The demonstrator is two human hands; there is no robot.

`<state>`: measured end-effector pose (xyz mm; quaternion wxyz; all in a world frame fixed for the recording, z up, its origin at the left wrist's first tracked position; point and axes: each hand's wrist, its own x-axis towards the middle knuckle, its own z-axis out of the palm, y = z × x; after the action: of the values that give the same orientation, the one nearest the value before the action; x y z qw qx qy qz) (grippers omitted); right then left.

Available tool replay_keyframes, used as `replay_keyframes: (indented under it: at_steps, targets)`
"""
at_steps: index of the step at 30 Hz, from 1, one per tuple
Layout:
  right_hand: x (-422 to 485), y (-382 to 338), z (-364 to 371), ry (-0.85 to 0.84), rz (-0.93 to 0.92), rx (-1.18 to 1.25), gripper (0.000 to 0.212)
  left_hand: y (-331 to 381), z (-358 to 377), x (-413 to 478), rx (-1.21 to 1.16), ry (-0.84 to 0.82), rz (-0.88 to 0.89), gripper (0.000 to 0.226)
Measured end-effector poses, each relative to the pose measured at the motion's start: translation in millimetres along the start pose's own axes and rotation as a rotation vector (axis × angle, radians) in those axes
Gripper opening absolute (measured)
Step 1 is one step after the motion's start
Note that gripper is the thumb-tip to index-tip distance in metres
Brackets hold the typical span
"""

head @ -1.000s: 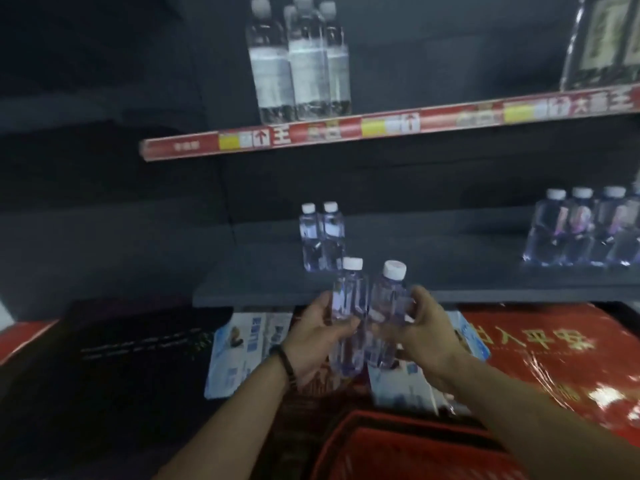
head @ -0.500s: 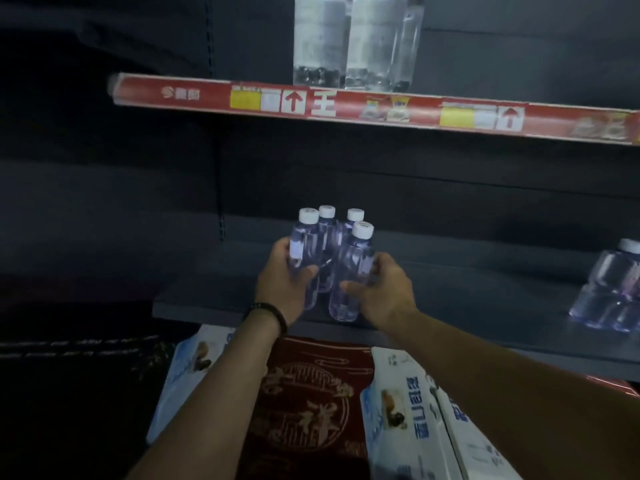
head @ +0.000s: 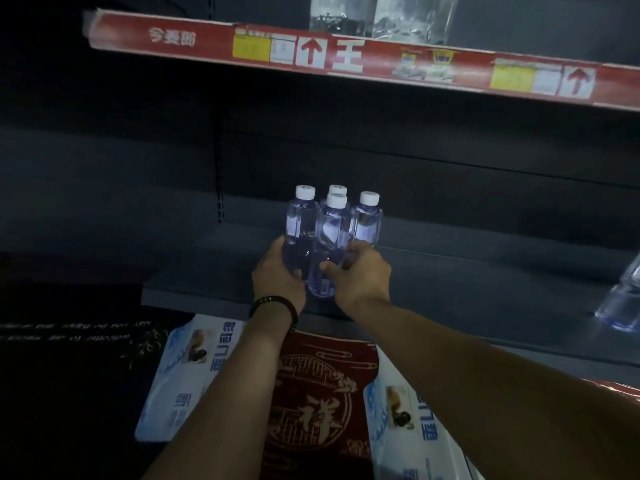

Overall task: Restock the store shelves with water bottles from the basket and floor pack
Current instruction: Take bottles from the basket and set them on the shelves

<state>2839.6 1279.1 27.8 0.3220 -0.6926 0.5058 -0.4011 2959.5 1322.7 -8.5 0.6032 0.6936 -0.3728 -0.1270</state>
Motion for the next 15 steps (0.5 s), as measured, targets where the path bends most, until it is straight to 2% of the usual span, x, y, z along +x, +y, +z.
replay_keyframes:
  at_steps: [4,6,8,10,12,15]
  targets:
    - [-14,1,-15,-0.046,-0.003,-0.022,0.048,5,-11,-8,0.076,-0.062,0.019,0.054]
    - [-29,4,-32,-0.066,-0.045,-0.058,0.037,12,-18,-14,0.152,-0.050,0.020,0.049]
    - [-47,11,-53,-0.110,-0.078,-0.071,0.025,29,-26,-25,0.262,-0.114,0.004,0.029]
    - [-72,20,-76,-0.171,-0.092,-0.072,0.013,53,-35,-40,0.375,-0.322,-0.015,0.003]
    - [-100,35,-100,-0.217,-0.110,-0.095,0.006,77,-40,-63,0.457,-0.626,-0.094,0.015]
    - [-140,69,-135,-0.351,-0.068,-0.122,0.012,105,-31,-112,0.645,-1.040,-0.169,0.020]
